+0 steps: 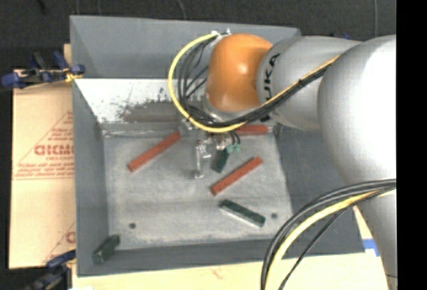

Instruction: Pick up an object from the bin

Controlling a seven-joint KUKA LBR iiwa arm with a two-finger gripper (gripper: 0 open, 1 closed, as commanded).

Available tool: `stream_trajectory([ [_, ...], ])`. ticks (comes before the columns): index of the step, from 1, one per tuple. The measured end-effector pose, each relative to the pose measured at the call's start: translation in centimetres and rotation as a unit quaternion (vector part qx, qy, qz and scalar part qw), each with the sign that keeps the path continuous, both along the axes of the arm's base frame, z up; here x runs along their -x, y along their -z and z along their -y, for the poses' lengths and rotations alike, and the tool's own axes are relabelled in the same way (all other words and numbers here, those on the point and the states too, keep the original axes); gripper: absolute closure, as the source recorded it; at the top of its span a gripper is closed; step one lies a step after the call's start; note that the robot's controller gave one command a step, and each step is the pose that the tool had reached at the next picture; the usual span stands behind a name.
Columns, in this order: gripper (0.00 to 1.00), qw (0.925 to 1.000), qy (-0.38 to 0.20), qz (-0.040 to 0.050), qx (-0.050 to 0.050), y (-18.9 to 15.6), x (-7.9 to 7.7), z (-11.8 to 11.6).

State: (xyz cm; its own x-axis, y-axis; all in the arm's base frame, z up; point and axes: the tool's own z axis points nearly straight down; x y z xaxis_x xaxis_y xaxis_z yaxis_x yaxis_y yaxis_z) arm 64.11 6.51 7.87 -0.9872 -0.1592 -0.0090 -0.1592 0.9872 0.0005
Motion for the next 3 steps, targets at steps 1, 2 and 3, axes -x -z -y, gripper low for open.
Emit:
stream_trajectory([
  [1, 0.00, 1.0000, 0.008, 0.0032, 0.000, -0.3, -0.2, -0.8],
  [2, 0.00, 0.9992, 0.040, -0.0051, 0.000, -5.2, -0.1, -1.2],
  [3, 0.00, 0.9993, -0.036, 0.0065, 0.001, -6.6, -0.7, 1.3],
])
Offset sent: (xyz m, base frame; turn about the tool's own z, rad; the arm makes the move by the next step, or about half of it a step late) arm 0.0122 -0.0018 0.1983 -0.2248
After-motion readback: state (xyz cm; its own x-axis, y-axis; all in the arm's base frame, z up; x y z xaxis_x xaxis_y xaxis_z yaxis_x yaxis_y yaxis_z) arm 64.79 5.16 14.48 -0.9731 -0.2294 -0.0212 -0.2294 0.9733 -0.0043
